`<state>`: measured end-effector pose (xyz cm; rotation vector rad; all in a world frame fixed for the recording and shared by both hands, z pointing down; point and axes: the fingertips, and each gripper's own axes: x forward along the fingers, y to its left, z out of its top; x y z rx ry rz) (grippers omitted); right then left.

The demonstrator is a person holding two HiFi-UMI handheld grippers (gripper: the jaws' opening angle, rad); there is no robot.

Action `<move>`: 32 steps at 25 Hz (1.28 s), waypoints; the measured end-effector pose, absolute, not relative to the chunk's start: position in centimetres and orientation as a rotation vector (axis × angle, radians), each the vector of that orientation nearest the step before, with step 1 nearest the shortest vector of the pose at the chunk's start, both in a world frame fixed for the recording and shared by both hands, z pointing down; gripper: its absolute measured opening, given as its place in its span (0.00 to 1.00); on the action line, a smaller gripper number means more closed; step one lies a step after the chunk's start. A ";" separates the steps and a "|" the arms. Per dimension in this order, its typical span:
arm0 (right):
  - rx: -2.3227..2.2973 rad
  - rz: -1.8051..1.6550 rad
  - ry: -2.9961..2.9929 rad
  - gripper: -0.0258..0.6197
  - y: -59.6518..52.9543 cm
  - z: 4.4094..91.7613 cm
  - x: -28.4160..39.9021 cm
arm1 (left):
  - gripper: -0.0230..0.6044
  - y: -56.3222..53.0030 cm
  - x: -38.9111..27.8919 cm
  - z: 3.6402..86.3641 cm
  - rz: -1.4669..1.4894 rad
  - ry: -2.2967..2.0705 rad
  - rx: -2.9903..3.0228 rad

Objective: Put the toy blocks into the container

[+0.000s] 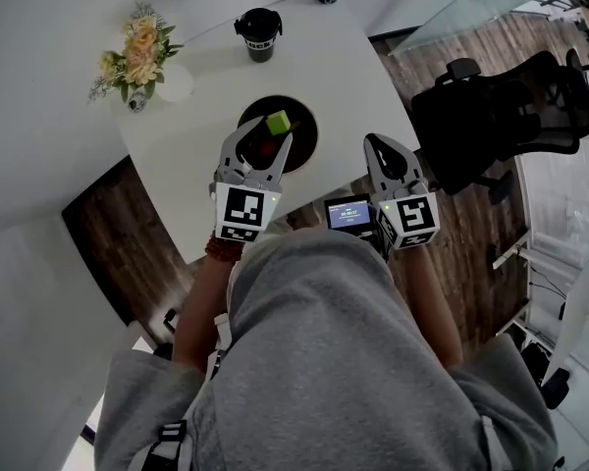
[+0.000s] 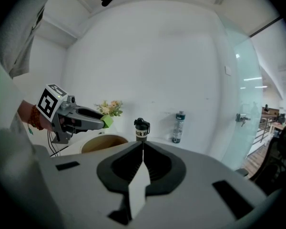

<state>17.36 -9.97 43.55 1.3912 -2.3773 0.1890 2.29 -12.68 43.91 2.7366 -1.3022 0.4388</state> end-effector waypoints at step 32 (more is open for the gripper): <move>1.326 0.064 -2.524 0.05 -10.0 38.5 13.3 | 0.31 -10.0 -1.3 40.0 0.343 -1.439 2.762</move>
